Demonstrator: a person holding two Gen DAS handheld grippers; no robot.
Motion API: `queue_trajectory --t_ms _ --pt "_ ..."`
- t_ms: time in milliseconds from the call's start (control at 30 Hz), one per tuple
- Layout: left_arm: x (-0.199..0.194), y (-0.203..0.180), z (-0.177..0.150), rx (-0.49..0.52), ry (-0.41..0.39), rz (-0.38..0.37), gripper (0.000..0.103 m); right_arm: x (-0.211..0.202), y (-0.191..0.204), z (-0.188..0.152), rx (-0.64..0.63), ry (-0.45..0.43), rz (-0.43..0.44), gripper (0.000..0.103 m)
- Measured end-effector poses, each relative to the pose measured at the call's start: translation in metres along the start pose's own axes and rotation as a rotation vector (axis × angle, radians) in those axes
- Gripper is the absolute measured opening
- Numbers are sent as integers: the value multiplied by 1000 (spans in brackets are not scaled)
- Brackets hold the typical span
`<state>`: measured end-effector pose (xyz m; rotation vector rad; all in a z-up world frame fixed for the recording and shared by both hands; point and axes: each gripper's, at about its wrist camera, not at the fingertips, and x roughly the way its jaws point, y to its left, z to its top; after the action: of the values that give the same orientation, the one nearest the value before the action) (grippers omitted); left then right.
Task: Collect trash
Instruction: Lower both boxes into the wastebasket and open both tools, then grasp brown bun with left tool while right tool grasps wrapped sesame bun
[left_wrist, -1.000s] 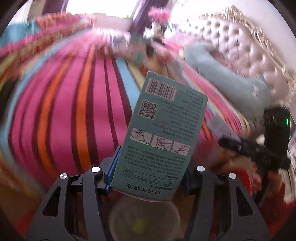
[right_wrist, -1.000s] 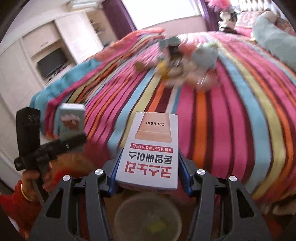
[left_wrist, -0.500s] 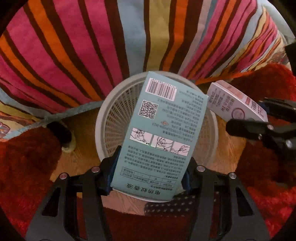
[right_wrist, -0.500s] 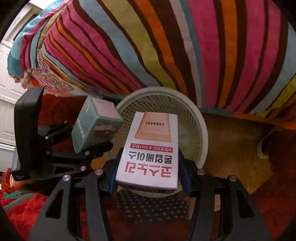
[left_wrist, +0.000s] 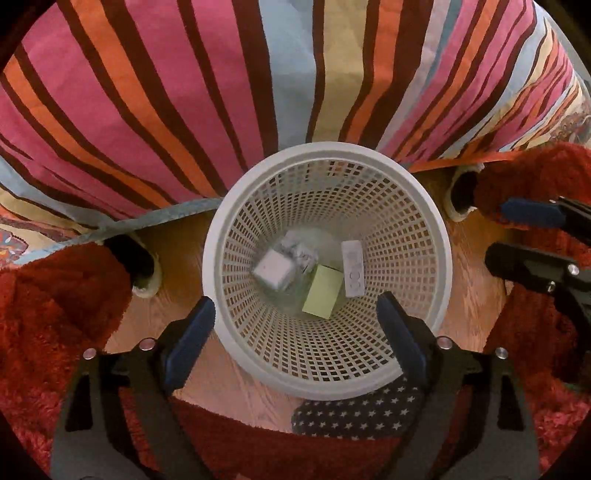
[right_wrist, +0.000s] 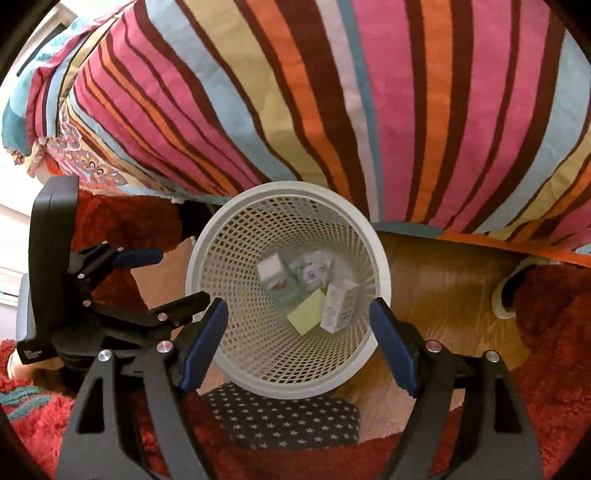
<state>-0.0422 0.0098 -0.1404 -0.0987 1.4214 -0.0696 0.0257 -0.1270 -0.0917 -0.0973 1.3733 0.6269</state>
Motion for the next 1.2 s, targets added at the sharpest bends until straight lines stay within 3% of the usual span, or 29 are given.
queue_trajectory --t_ms 167,300,400,533,633,767,833,933,1100,1200 --pt "-5 2 1 -2 -24 -1 87 -19 -4 3 -6 -55 -6 75" --pt "-25 6 6 -10 -73 5 87 -58 -11 15 -17 -167 -10 75" --pt "-56 15 18 -39 -121 -49 87 -85 -15 28 -26 -259 -28 75" --pt "-120 28 48 -55 -284 -102 87 -132 -22 56 -76 -414 -47 75" --pt "-168 39 82 -31 -434 -61 87 -158 -29 86 -134 -525 -89 75" --pt "-206 65 149 -34 -603 73 87 -173 -40 141 -225 -637 -132 75" --pt "-211 87 197 -79 -644 119 87 -167 -45 168 -243 -640 -170 75" --pt "-206 117 258 -140 -643 147 87 -152 -51 212 -287 -601 -202 75" --pt "-193 143 338 -160 -638 201 87 -131 -56 269 -354 -502 -166 75" --pt "-187 153 373 -159 -619 179 87 -119 -56 287 -399 -447 -174 75"
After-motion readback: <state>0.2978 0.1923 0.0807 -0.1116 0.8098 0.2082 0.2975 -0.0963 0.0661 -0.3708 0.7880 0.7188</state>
